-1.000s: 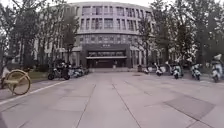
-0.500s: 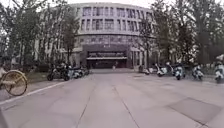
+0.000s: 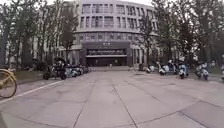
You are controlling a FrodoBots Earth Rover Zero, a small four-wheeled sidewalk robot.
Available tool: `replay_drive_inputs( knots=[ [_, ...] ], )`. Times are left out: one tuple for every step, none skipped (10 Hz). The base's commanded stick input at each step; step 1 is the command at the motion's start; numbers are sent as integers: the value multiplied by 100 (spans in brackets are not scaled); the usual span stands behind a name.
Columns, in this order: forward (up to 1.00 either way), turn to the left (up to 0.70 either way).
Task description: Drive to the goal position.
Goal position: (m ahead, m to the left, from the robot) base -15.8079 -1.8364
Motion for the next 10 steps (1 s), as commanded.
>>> replay_drive_inputs(
  knots=[
    [0,0],
    [45,0],
    [70,0],
    [70,0],
    [70,0],
    [70,0],
    [70,0],
    [70,0],
    [70,0],
    [70,0]
  ],
)
